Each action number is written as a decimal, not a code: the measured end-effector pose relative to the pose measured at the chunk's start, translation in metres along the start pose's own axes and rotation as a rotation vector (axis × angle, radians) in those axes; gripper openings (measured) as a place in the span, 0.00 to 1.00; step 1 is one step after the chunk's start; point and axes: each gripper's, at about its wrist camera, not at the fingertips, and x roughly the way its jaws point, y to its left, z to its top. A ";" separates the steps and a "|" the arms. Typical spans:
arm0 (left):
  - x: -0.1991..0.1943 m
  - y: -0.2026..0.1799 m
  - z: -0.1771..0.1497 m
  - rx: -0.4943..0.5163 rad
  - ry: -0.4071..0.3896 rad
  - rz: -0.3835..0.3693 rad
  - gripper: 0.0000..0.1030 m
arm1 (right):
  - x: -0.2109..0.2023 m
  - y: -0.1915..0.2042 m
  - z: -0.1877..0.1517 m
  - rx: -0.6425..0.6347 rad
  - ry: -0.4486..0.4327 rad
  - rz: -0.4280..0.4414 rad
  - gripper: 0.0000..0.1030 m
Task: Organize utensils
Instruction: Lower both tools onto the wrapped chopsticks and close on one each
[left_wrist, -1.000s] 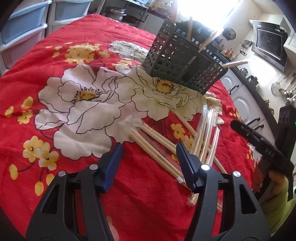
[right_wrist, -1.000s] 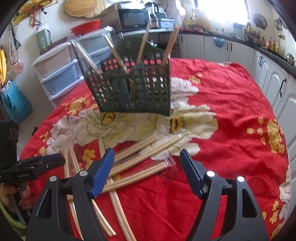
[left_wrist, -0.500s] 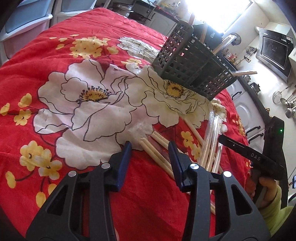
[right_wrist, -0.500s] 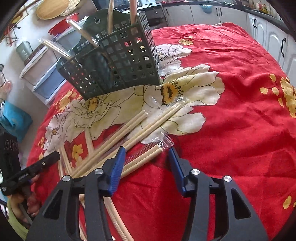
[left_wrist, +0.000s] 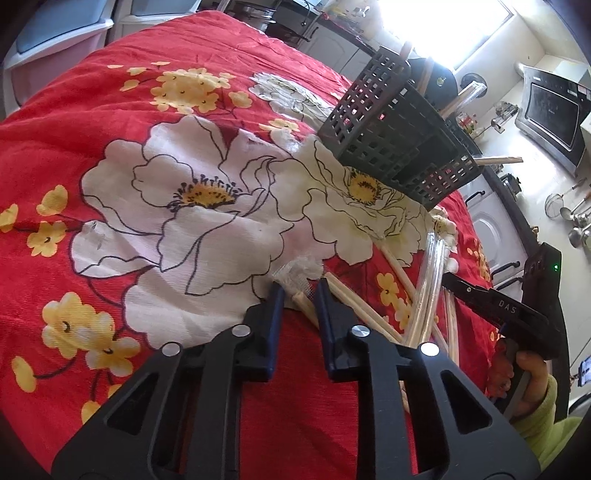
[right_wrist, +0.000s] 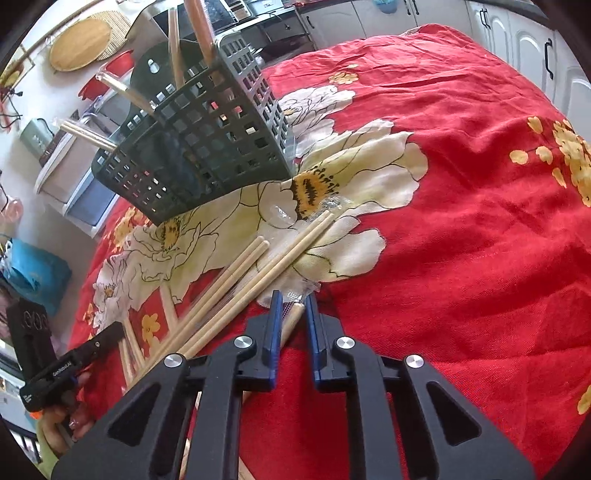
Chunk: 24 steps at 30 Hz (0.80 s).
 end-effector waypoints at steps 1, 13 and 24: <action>0.000 0.001 0.000 -0.005 0.000 -0.005 0.10 | 0.000 0.000 0.000 0.000 -0.001 0.001 0.11; -0.008 0.015 0.003 -0.078 -0.008 -0.073 0.05 | -0.012 0.002 0.003 -0.014 -0.031 0.007 0.08; -0.041 0.040 0.013 -0.123 -0.114 -0.009 0.04 | -0.028 0.022 0.005 -0.101 -0.090 0.032 0.08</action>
